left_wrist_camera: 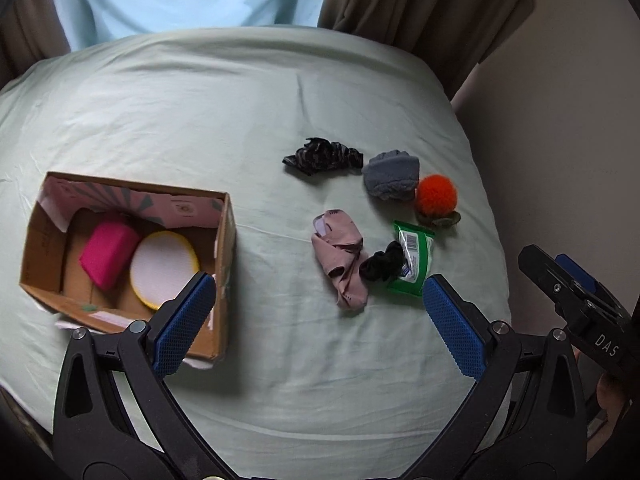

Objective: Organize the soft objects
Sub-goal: 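Grasp the pink sock with the left tool while the right grasps the wipe pack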

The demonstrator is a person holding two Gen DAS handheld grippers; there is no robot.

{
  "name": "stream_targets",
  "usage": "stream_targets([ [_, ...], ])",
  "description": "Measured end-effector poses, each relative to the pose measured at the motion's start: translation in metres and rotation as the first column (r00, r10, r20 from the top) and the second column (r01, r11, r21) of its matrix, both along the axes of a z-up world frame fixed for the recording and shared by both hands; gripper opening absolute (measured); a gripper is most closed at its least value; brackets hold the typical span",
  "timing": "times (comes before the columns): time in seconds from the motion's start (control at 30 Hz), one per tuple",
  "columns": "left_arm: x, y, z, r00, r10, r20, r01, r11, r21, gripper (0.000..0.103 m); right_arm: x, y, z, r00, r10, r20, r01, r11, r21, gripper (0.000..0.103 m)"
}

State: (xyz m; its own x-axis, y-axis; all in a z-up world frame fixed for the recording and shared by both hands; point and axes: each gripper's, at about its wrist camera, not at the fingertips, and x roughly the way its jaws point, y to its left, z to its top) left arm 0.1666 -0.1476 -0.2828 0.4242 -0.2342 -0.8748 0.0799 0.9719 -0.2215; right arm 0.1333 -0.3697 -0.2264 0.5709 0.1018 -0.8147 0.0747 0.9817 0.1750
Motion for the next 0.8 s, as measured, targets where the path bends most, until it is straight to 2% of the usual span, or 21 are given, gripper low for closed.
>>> stream_targets([
  [0.2, 0.046, -0.024, -0.063, 0.998, -0.011, -0.062, 0.011, 1.0, 0.002, 0.102, 0.037, -0.029, -0.062, 0.998, -0.04, -0.047, 0.041, 0.999, 0.032, 0.103],
  [0.4, 0.083, -0.041, -0.121, 0.989, -0.029, -0.143, 0.028, 1.0, -0.007, 0.098, 0.068, -0.04, -0.118, 0.992, -0.071, -0.102, 0.078, 0.995, 0.068, 0.103],
  [0.5, 0.096, -0.051, -0.144, 0.984, -0.039, -0.172, 0.038, 0.999, -0.011, 0.096, 0.081, -0.039, -0.142, 0.989, -0.071, -0.129, 0.081, 0.994, 0.08, 0.095],
  [0.73, 0.111, -0.062, -0.186, 0.97, -0.058, -0.234, 0.057, 0.998, -0.011, 0.078, 0.104, -0.037, -0.195, 0.973, -0.071, -0.221, 0.095, 0.991, 0.099, 0.084],
  [0.8, 0.111, -0.066, -0.193, 0.967, -0.075, -0.242, 0.074, 0.997, -0.014, 0.069, 0.107, -0.038, -0.206, 0.967, -0.073, -0.244, 0.103, 0.988, 0.111, 0.076],
])
